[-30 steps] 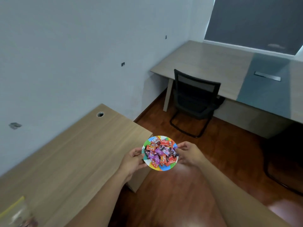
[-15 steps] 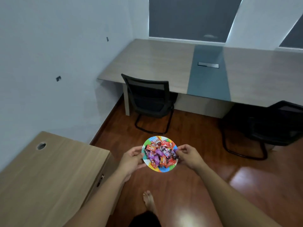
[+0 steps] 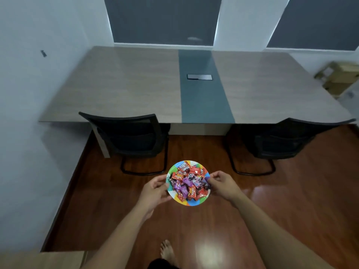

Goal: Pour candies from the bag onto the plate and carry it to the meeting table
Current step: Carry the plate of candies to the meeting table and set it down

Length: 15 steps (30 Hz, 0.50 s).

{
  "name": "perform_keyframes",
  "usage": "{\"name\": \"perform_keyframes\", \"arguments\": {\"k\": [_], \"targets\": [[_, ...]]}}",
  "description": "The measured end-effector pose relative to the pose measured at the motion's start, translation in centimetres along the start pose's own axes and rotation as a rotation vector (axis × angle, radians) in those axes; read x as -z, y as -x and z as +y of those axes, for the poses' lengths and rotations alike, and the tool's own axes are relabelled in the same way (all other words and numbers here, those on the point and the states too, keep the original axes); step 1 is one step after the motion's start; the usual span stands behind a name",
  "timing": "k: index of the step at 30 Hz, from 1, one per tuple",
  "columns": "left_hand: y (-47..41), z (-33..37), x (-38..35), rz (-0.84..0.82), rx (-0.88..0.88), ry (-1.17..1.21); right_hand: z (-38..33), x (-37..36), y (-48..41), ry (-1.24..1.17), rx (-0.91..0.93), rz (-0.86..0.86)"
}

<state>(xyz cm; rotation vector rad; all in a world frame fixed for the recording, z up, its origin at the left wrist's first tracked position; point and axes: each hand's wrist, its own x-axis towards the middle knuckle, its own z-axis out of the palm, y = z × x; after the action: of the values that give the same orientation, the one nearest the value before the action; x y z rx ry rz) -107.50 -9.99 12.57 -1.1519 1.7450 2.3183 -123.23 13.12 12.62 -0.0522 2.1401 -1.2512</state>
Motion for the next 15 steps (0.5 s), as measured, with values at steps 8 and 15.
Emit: {"name": "perform_keyframes", "arguments": {"k": [8,15], "targets": [[-9.0,5.6,0.1,-0.080,0.009,-0.053,-4.2,0.2,-7.1,-0.030,-0.028,0.099],[-16.8,10.6,-0.9,-0.109,0.017,-0.061,-7.3,1.4,-15.0,-0.068,-0.033,0.117]]}}
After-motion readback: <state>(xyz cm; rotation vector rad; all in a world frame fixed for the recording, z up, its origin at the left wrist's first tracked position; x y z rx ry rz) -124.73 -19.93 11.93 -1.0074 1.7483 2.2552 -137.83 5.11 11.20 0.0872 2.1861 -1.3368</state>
